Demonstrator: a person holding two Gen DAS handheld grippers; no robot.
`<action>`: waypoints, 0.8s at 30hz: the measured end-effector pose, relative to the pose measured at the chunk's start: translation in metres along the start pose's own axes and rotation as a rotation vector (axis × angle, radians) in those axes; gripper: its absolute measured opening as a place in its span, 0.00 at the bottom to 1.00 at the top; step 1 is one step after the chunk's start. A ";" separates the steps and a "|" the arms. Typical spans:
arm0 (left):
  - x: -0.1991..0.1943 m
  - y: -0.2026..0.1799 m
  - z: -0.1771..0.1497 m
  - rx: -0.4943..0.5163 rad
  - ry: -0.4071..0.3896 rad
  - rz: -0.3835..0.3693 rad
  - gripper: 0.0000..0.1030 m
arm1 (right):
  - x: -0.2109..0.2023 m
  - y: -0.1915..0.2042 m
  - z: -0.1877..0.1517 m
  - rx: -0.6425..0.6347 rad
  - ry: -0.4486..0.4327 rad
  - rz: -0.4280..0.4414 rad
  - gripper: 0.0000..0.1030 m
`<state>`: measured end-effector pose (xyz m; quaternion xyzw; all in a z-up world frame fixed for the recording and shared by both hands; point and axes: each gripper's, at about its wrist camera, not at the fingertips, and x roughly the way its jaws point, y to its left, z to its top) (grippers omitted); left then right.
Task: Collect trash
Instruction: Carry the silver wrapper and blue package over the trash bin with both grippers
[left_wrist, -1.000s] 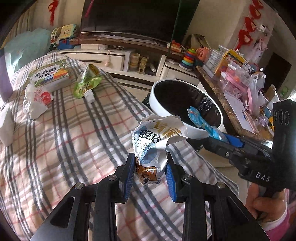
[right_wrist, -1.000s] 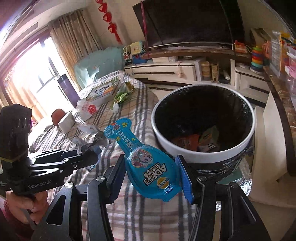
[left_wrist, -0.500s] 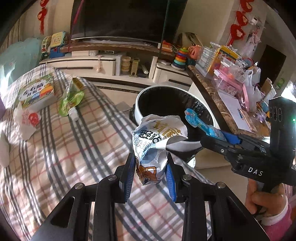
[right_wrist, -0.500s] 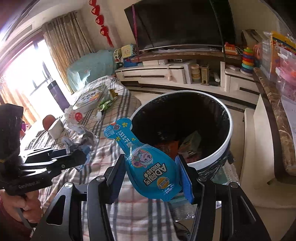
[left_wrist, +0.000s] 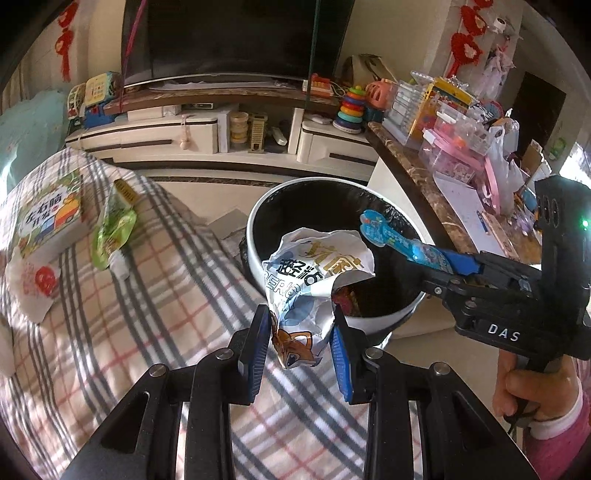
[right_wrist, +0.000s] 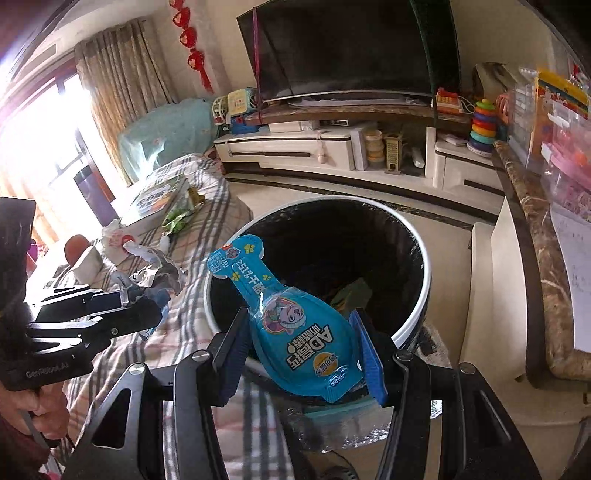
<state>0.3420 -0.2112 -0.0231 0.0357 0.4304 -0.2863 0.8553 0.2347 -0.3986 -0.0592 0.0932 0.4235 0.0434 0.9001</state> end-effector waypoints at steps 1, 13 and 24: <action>0.002 -0.001 0.003 0.003 0.001 -0.001 0.29 | 0.002 -0.002 0.002 0.000 0.002 -0.003 0.53; 0.034 -0.005 0.028 0.037 0.043 0.012 0.30 | 0.014 -0.018 0.014 0.003 0.021 -0.022 0.53; 0.054 -0.009 0.043 0.051 0.086 0.022 0.30 | 0.025 -0.026 0.018 -0.005 0.059 -0.028 0.53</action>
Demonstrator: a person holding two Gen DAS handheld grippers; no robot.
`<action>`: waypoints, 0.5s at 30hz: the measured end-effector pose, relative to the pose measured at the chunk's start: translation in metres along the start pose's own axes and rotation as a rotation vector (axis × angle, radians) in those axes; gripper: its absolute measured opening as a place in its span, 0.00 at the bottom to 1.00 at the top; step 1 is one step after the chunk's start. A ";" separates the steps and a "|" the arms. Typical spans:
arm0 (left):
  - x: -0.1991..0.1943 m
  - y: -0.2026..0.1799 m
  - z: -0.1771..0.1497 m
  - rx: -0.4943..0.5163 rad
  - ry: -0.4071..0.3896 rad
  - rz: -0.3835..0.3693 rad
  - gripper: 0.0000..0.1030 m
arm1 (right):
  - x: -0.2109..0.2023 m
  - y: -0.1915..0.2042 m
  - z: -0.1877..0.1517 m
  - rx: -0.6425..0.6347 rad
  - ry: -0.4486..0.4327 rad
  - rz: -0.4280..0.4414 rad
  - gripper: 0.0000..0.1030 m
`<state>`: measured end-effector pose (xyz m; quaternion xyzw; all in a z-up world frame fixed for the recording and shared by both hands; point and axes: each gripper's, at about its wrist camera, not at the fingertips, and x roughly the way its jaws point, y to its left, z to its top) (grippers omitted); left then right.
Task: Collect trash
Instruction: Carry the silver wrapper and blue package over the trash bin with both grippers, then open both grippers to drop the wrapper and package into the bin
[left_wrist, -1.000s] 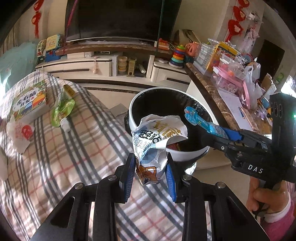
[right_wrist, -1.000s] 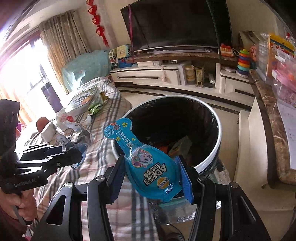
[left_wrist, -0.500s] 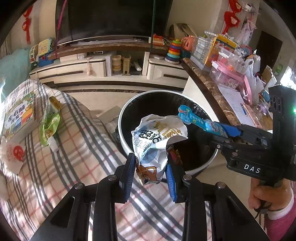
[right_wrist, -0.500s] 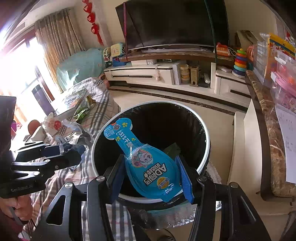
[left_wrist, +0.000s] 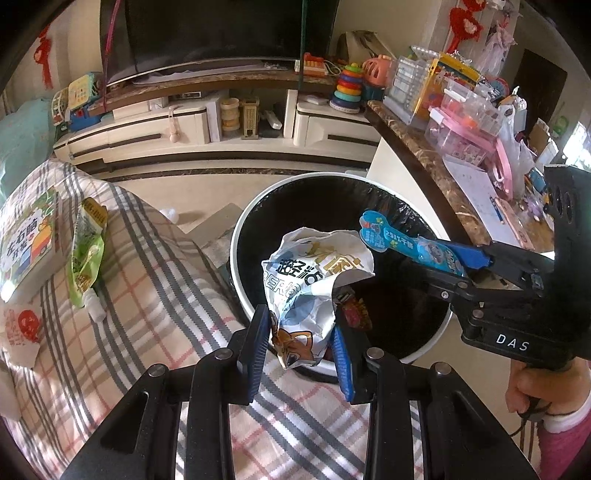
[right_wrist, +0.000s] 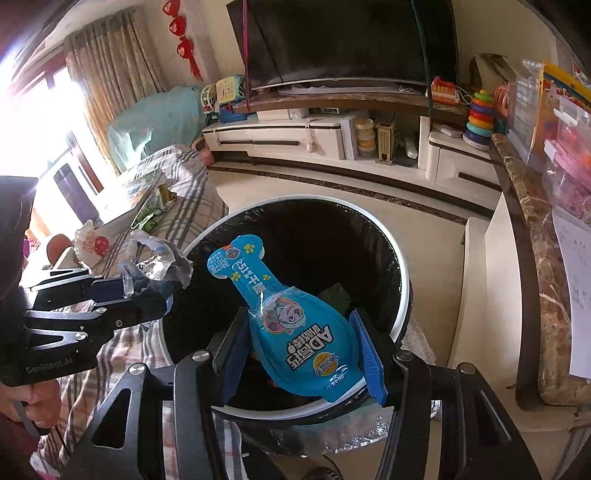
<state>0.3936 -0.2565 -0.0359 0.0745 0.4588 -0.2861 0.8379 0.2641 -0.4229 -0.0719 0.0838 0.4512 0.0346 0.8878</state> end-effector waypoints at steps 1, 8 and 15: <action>0.001 0.000 0.001 0.001 0.003 0.001 0.30 | 0.001 0.000 0.001 -0.002 0.003 -0.001 0.53; 0.009 -0.001 0.009 0.008 0.014 0.007 0.31 | 0.007 -0.005 0.006 -0.008 0.024 -0.003 0.53; 0.007 -0.003 0.011 0.008 -0.003 0.018 0.45 | 0.010 -0.007 0.009 -0.013 0.033 0.001 0.54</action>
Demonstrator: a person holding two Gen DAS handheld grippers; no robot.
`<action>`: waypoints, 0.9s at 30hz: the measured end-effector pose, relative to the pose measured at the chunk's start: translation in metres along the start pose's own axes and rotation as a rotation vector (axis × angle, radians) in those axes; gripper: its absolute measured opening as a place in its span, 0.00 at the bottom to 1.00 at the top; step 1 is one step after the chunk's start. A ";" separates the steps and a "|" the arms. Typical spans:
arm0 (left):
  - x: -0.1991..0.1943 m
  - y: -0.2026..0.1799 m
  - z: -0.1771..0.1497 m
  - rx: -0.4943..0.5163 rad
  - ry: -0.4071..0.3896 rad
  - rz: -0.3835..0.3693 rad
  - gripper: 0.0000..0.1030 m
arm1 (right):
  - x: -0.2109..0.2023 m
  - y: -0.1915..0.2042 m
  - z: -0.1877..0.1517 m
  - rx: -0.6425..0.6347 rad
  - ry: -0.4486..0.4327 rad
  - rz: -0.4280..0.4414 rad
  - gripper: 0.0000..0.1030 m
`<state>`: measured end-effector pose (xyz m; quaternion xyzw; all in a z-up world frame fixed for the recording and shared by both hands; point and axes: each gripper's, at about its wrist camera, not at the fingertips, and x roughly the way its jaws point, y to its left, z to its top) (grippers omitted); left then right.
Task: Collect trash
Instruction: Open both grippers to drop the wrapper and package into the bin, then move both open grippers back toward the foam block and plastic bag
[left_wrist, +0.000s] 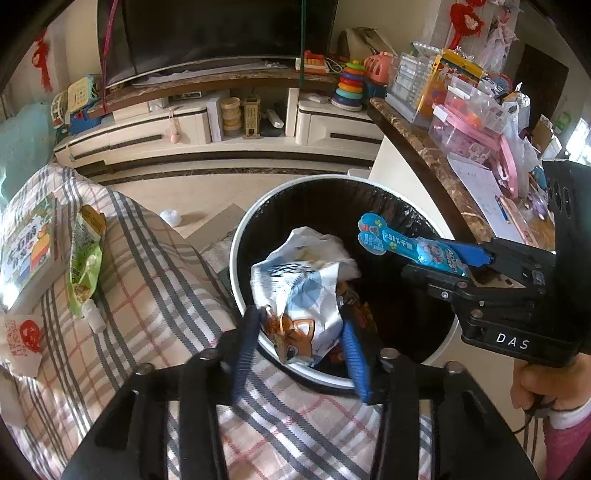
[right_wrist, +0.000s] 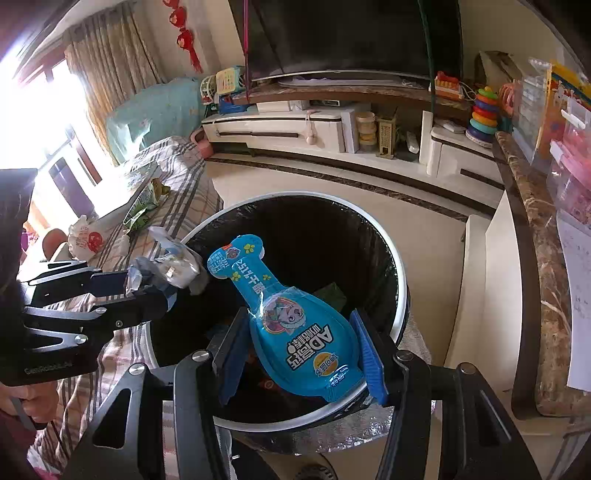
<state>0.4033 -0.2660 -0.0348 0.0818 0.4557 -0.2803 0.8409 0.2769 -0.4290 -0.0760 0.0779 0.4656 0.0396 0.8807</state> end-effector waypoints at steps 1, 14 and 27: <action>0.000 0.000 -0.001 0.000 -0.002 -0.002 0.45 | 0.000 0.000 0.000 0.000 -0.001 0.001 0.54; -0.027 0.017 -0.037 -0.071 -0.036 -0.011 0.52 | -0.009 0.001 -0.005 0.032 -0.018 0.043 0.69; -0.079 0.063 -0.120 -0.293 -0.091 0.010 0.68 | -0.034 0.039 -0.026 0.083 -0.107 0.142 0.93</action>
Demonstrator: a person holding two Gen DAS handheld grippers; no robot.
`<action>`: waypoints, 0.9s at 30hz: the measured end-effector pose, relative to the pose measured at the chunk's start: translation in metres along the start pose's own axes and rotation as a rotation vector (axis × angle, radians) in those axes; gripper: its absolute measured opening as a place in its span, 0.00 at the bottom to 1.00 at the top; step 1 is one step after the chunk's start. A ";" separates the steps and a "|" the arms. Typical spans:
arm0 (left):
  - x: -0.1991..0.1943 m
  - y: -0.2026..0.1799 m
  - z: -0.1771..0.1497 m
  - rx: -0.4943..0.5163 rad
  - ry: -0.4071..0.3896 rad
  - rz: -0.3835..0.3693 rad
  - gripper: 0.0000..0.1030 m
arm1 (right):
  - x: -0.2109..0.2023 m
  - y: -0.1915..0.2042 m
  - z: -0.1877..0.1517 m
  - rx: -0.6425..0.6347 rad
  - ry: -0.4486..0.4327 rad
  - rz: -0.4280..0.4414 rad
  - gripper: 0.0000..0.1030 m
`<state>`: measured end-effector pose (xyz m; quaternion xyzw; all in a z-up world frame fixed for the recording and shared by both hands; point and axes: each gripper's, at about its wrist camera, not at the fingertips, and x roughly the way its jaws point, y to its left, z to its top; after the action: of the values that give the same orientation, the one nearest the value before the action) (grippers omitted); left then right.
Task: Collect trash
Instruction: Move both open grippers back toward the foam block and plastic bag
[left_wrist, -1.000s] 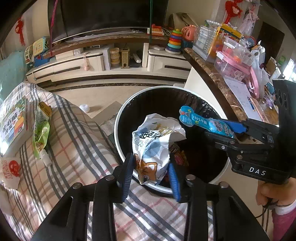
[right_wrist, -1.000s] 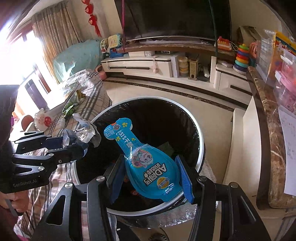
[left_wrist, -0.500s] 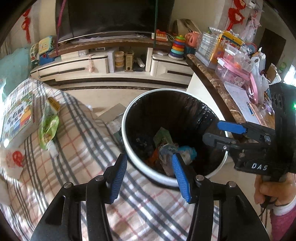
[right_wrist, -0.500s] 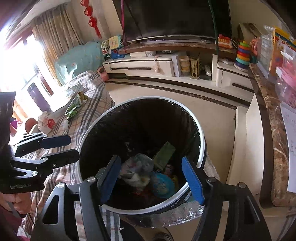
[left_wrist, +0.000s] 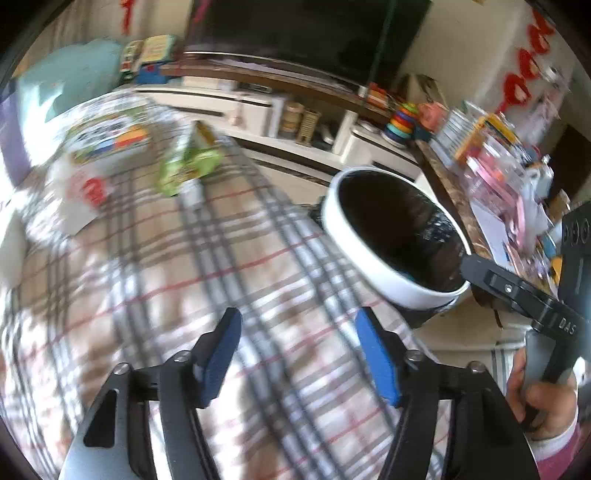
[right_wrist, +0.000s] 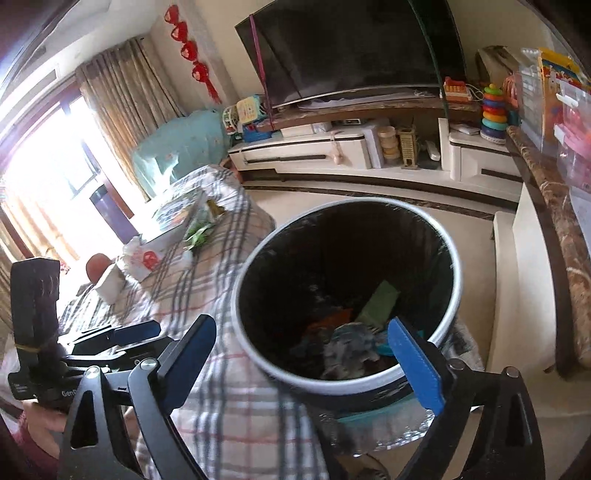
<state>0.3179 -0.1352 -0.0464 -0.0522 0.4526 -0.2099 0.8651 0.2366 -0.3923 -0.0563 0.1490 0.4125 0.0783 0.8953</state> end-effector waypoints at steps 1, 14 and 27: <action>-0.006 0.006 -0.005 -0.016 -0.007 0.010 0.70 | 0.000 0.005 -0.003 0.005 0.000 0.013 0.93; -0.074 0.071 -0.052 -0.162 -0.060 0.107 0.71 | 0.025 0.070 -0.033 -0.013 0.036 0.150 0.97; -0.106 0.127 -0.064 -0.267 -0.088 0.196 0.71 | 0.042 0.151 -0.044 -0.192 -0.037 0.141 0.97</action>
<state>0.2531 0.0297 -0.0387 -0.1314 0.4411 -0.0603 0.8858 0.2276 -0.2302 -0.0636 0.0925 0.3750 0.1773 0.9052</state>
